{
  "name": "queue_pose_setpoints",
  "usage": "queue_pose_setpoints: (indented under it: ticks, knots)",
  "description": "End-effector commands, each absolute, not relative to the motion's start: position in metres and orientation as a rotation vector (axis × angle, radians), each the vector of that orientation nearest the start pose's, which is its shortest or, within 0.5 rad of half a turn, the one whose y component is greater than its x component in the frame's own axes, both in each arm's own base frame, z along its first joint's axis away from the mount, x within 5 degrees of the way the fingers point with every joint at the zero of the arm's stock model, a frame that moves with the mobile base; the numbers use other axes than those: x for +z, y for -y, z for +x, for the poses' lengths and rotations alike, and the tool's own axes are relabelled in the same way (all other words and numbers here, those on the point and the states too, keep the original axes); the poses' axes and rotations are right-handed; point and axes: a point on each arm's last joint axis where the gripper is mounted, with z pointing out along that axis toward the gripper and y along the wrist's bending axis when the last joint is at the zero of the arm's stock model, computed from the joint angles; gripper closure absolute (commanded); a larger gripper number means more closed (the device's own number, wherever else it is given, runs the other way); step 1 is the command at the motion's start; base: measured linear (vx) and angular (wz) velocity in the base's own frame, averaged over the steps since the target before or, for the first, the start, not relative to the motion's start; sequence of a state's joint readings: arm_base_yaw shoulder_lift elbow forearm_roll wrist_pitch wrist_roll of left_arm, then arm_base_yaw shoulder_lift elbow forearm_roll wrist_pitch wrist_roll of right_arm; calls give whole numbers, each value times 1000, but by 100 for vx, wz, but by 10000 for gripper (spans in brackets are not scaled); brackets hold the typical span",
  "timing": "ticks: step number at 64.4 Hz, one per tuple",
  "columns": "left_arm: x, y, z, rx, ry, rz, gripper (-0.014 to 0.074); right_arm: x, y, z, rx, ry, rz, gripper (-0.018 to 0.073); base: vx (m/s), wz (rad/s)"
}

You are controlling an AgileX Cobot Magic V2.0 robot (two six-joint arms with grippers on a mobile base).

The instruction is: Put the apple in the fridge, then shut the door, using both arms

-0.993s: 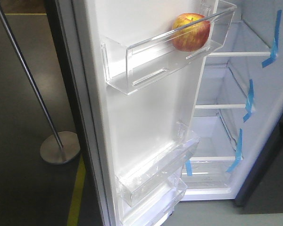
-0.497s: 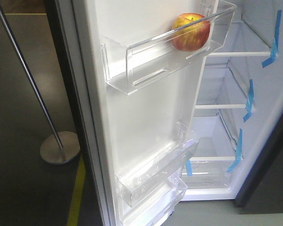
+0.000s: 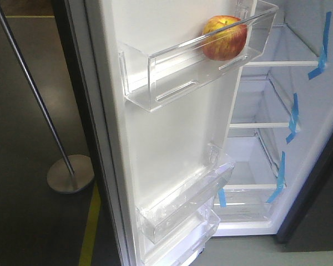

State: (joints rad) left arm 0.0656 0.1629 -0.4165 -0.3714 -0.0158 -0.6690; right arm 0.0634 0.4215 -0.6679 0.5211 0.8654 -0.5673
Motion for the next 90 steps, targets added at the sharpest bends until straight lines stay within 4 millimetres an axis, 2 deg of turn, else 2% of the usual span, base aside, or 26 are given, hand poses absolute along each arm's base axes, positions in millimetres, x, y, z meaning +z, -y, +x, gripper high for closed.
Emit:
queue_pose_setpoints:
  ticks: [1, 12, 27, 28, 29, 36, 44, 61, 76, 90]
  knots:
    - [375, -4, 57, -851, -1073, -671, 603, 351, -38, 63, 297, -1870, -465, 564, 0, 0]
    - [413, -5, 101, -842, -1140, -688, 601, 351, -38, 63, 297, -1871, -466, 562, 0, 0]
    - [451, 7, 181, -821, -1265, -620, 585, 351, -38, 63, 299, -1872, -466, 562, 0, 0]
    - [449, 8, 189, -821, -1284, -625, 584, 351, -38, 63, 299, -1872, -466, 562, 0, 0]
    - [456, 10, 192, -831, -1275, -614, 579, 351, -38, 63, 299, -1872, -467, 562, 0, 0]
    - [469, 19, 226, -857, -1295, -603, 541, 351, -38, 63, 299, -1873, -467, 562, 0, 0]
    - [482, 26, 255, -883, -1290, -599, 464, 351, -38, 63, 298, -1874, -468, 562, 0, 0]
    - [483, 31, 308, -1053, -1269, -772, 278, 351, -38, 63, 297, -1874, -470, 562, 0, 0]
    - [470, 43, 346, -1221, -1369, -928, 261, 351, -38, 63, 297, -1874, -470, 562, 0, 0]
    - [479, 56, 360, -1240, -1505, -812, 261, 351, -38, 63, 297, -1873, -470, 562, 0, 0]
